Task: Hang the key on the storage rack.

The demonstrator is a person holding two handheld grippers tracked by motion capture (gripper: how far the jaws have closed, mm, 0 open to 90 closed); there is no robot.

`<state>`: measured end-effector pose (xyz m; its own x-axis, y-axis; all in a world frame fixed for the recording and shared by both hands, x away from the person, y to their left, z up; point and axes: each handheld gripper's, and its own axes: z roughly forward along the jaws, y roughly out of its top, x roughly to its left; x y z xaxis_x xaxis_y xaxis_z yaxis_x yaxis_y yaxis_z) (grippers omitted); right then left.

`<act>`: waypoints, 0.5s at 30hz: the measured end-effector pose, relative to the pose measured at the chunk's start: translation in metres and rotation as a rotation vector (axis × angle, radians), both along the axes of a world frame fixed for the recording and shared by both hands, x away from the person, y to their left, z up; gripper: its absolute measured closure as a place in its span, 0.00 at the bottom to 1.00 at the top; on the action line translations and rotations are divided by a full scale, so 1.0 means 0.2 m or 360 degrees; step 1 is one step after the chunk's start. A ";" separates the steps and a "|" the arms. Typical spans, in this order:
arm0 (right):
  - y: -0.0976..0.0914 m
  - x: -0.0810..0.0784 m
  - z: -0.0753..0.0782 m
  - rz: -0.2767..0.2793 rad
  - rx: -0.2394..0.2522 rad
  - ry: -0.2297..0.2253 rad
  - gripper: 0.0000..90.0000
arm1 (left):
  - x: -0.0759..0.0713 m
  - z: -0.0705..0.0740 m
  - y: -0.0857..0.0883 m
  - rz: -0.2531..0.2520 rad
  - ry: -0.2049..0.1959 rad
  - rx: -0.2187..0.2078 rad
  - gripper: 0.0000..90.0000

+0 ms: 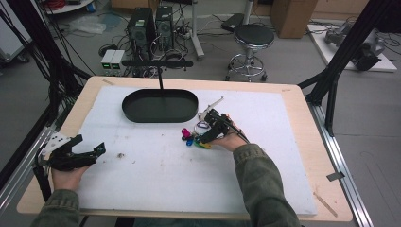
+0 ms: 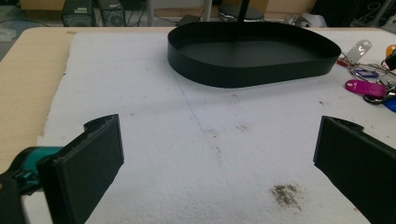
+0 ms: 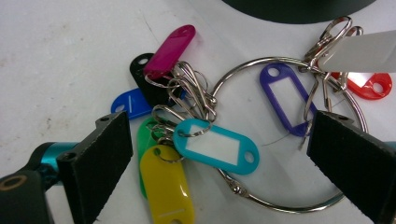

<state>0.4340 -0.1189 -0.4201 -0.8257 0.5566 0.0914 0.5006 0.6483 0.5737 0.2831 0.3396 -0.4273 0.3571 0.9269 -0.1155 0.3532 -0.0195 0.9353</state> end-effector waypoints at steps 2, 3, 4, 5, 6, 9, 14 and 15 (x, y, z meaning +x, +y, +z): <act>0.00 0.00 0.00 0.0020 0.0003 0.0011 0.15 | 0.00 0.00 0.00 0.0000 0.0001 0.0001 0.02; -0.01 0.01 0.00 0.0047 0.0013 0.0015 0.20 | 0.00 0.00 0.00 -0.0001 0.0003 0.0002 0.02; -0.01 0.01 0.00 0.0052 0.0017 0.0021 0.21 | 0.00 0.00 0.00 -0.0002 0.0003 0.0002 0.02; -0.01 0.01 0.00 0.0056 0.0011 0.0010 0.24 | 0.00 0.00 0.00 -0.0002 0.0003 0.0002 0.02; 0.00 0.01 0.00 0.0074 0.0015 -0.0005 0.29 | 0.00 0.00 0.00 -0.0004 0.0005 0.0005 0.02; 0.00 0.01 0.00 0.0124 0.0021 0.0003 0.35 | 0.00 0.00 -0.01 -0.0008 0.0006 0.0005 0.02; 0.00 0.01 -0.02 0.0177 0.0008 0.0049 0.47 | 0.00 0.00 -0.01 -0.0008 0.0007 0.0005 0.02; 0.00 0.02 -0.02 0.0187 0.0014 0.0068 0.49 | 0.00 0.00 -0.01 -0.0007 0.0006 0.0005 0.02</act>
